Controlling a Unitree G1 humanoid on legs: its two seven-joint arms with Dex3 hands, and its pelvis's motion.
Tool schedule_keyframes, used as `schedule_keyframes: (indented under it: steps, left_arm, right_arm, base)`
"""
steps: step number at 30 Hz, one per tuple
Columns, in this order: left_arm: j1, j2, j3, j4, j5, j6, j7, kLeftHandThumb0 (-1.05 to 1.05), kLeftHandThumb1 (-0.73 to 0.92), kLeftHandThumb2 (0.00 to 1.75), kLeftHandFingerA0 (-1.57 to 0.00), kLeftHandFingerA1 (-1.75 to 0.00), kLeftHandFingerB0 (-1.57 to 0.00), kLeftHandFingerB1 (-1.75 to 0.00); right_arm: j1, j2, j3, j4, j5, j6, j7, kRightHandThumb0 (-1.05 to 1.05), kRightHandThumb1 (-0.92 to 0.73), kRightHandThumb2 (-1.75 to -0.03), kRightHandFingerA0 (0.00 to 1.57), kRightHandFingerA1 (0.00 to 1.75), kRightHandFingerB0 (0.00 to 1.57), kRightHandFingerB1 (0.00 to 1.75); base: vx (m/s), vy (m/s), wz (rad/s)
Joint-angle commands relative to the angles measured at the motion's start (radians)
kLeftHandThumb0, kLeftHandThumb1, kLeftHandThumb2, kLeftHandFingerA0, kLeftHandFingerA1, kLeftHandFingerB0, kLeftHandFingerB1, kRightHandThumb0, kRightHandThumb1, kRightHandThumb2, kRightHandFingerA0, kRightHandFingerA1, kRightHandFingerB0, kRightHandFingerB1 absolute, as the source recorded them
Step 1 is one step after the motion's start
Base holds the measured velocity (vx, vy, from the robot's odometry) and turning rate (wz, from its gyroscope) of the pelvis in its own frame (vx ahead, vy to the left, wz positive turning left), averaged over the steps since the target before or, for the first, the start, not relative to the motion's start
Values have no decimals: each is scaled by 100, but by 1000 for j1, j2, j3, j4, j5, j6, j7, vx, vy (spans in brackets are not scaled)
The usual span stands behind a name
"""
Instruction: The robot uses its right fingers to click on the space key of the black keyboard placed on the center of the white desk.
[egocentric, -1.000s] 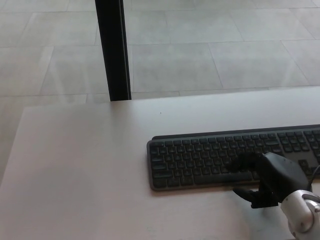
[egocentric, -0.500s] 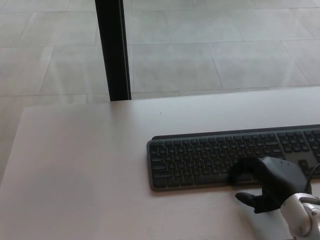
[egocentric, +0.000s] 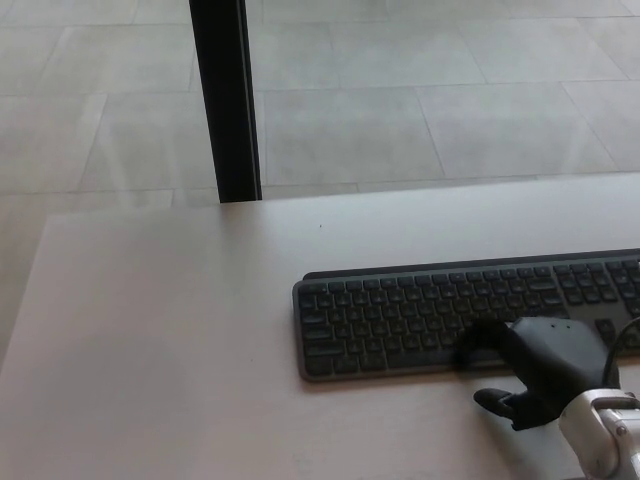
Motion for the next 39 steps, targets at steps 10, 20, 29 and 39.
schedule_keyframes:
  steps: [10, 20, 29, 39]
  left_arm:
    - [-26, 36, -15, 10, -9, 0, 16, -53, 68, 60, -71, -82, -63, -60]
    - [-18, 35, -27, 8, -10, -8, 15, -54, 70, 61, -67, -76, -58, -59]
    - [-12, 36, -33, 8, -9, -7, 17, -54, 70, 61, -69, -80, -60, -59]
    - [0, 33, -40, 5, -8, -18, 17, -55, 70, 61, -67, -77, -63, -59]
  right_arm:
    - [38, -53, 152, 24, -180, -25, -34, -41, -63, -65, 71, 156, 58, 46]
    - [75, -94, 183, 7, -211, -69, -64, -43, -62, -64, 71, 154, 58, 46]
    - [54, -101, 158, -1, -200, -66, -46, -40, -65, -64, 71, 158, 57, 46]
    - [31, -12, -118, -114, 89, -26, 90, -38, -59, -63, 91, 149, 65, 45]
  base:
    - [0, 0, 0]
    - [0, 0, 0]
    - [0, 0, 0]
    - [0, 0, 0]
